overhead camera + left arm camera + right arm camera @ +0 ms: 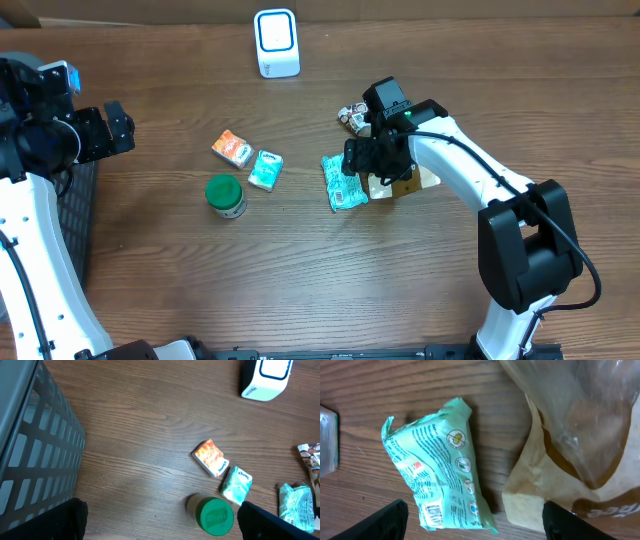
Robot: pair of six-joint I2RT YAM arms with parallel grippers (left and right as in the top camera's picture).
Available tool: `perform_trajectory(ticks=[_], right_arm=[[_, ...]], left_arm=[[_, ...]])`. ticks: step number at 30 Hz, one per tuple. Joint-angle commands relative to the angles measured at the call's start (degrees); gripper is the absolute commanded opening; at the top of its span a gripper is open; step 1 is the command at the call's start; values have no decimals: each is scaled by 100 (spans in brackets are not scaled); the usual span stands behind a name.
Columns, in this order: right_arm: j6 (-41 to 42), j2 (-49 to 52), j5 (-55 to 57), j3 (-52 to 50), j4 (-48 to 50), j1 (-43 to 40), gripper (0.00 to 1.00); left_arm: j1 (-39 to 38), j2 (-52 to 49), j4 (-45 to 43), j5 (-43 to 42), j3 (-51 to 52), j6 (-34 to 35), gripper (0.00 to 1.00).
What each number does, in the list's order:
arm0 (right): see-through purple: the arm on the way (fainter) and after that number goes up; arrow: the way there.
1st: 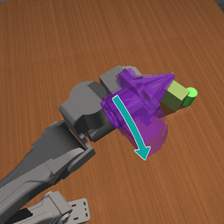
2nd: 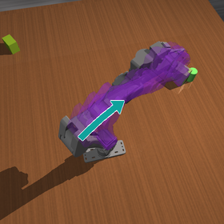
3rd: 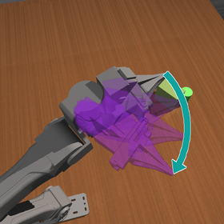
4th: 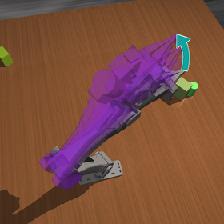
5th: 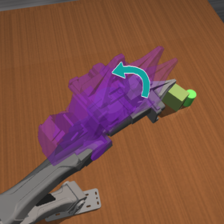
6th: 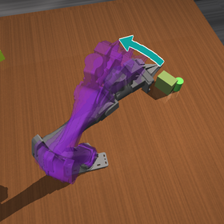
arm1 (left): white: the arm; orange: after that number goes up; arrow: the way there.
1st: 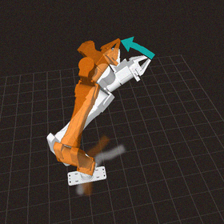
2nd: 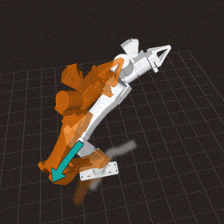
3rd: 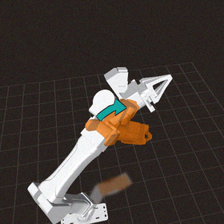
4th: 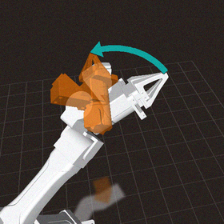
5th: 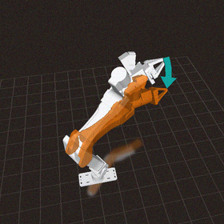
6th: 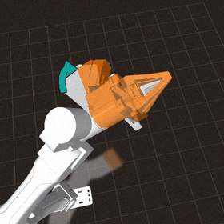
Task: Scan the item barcode
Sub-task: 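Open the right gripper and raise it off the wipes pack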
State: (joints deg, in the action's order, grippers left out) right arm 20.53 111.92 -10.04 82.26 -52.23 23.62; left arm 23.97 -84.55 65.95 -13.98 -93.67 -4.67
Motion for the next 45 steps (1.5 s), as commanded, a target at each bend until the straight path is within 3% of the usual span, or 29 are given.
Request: perform_trajectory(ticks=[1, 12, 45], right_arm=[[-223, -358, -74, 4, -4, -20, 79], [-603, -1340, -350, 4, -125, -7, 78], [-605, -1355, -138, -9, -125, -13, 78]], left_arm=[[-15, -24, -15, -63, -17, -70, 99], [-15, -24, -15, -63, -17, -70, 100], [-15, -24, -13, -63, -17, -70, 100]])
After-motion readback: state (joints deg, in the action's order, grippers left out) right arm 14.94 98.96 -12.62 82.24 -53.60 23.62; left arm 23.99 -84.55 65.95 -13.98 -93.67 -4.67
